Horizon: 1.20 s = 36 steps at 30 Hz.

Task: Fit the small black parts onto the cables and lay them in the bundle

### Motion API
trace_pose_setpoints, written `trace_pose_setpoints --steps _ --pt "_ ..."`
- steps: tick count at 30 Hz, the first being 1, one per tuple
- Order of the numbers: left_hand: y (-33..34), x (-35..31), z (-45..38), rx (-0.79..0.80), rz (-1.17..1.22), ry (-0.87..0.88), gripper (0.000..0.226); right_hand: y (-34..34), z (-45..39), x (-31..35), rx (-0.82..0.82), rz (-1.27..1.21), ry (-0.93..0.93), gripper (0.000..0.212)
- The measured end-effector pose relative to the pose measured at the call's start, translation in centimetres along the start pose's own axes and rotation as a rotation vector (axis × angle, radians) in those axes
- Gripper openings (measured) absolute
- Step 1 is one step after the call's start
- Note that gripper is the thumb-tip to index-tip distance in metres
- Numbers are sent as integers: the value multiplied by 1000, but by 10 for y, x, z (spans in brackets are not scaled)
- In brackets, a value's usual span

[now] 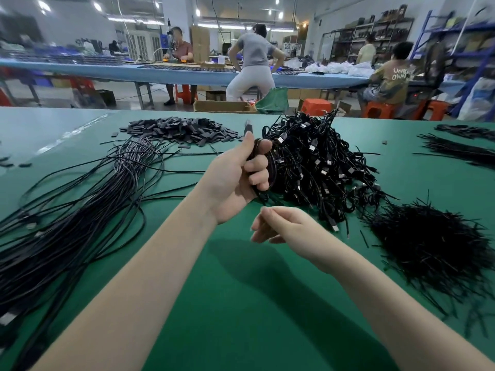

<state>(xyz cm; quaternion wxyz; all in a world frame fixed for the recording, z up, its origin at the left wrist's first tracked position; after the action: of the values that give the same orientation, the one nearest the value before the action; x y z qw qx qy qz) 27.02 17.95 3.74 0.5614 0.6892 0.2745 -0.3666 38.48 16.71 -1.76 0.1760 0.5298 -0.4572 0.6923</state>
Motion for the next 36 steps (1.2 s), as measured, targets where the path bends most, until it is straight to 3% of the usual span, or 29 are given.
trace_pose_setpoints --steps 4,6,8,14,20,23,25,30,36 --pt "-2 1 0 22 -16 -38 31 -18 -6 -10 -180 -56 -2 24" --pt "-3 5 -1 26 -57 -65 31 -26 -8 -11 -257 -247 5 30" --pt "-3 12 -1 18 -99 -105 32 -26 -9 -9 -233 -407 -25 32" --pt "-10 22 -7 -134 -315 -75 33 -28 -10 -16 -362 -346 -32 17" --pt "-4 27 -5 -14 -68 -130 31 -25 -10 -10 -271 -346 -79 27" --pt "0 29 -4 -29 -170 -77 29 -19 -9 -4 -233 -232 -121 16" --pt "0 31 -3 -45 -269 -58 32 -16 -7 -1 -233 -155 -153 20" --pt "3 33 -5 -58 -303 -19 35 -17 -6 1 -418 176 -199 17" --pt "-1 36 -5 -118 -548 -2 36 -13 -2 -5 -499 667 -114 27"
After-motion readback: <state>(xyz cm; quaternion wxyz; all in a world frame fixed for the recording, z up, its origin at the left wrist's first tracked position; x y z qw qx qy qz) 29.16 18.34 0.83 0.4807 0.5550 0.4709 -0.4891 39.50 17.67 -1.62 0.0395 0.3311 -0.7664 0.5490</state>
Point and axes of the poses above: each hand's wrist, its own z-axis away from the middle knuckle, its own y-axis out of the palm, x = y × z, the point moved 4 cm from there along -z, towards the middle knuckle, and after that the axes turned 5 degrees about z, right-handed, at the moved point
